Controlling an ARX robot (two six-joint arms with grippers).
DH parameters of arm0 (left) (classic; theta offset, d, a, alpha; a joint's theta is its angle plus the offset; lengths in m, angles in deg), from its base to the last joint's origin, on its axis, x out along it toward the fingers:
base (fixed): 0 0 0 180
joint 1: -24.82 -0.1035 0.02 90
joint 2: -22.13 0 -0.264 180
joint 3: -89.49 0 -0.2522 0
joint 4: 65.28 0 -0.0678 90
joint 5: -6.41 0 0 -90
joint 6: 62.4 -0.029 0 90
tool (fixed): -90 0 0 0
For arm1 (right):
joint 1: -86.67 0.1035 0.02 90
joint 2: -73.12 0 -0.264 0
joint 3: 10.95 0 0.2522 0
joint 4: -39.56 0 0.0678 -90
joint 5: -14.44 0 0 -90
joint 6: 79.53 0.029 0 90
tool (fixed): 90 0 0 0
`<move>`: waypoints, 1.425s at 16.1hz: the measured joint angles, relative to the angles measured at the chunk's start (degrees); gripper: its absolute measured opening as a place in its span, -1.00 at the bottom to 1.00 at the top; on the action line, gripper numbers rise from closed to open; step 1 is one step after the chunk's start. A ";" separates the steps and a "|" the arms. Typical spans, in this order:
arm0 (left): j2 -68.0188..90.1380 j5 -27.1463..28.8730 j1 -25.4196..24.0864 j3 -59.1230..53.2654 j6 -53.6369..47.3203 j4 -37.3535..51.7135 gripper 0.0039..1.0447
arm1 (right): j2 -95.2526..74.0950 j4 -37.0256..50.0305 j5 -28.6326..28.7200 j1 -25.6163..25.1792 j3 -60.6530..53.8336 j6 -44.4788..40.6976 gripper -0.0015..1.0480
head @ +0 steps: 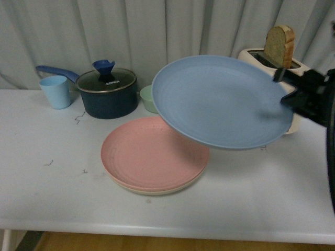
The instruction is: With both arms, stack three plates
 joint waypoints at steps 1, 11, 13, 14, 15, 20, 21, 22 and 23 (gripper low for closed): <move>0.00 0.00 0.00 0.00 0.00 0.00 0.88 | -3.10 -1.84 -0.17 1.57 2.73 1.99 -0.95; 0.00 0.00 0.00 -0.02 0.00 0.00 0.88 | -19.89 -16.76 -5.62 11.69 21.99 5.03 -0.95; 0.00 0.00 0.00 0.00 0.00 0.00 0.88 | -21.11 -18.49 -5.53 12.02 23.37 3.67 -0.95; 0.00 0.00 0.00 0.00 0.00 0.02 0.88 | -21.49 -19.61 -5.75 12.41 23.63 3.04 -0.95; 0.00 0.00 0.00 0.00 0.00 0.00 0.88 | -21.88 -20.26 -6.12 12.46 23.78 2.01 -0.95; 0.00 0.00 0.00 0.00 0.02 0.00 0.88 | -21.16 -16.52 -7.56 13.07 22.29 1.03 0.03; 0.00 0.00 0.00 0.00 0.00 0.02 0.88 | -19.87 -16.06 -7.17 13.09 20.92 1.25 0.27; 0.00 0.00 0.00 0.00 0.00 0.02 0.88 | -18.71 -15.67 -6.73 13.11 20.13 1.38 0.45; 0.00 0.00 0.00 0.00 0.00 0.00 0.88 | -17.25 -15.37 -6.75 13.11 19.41 1.38 0.62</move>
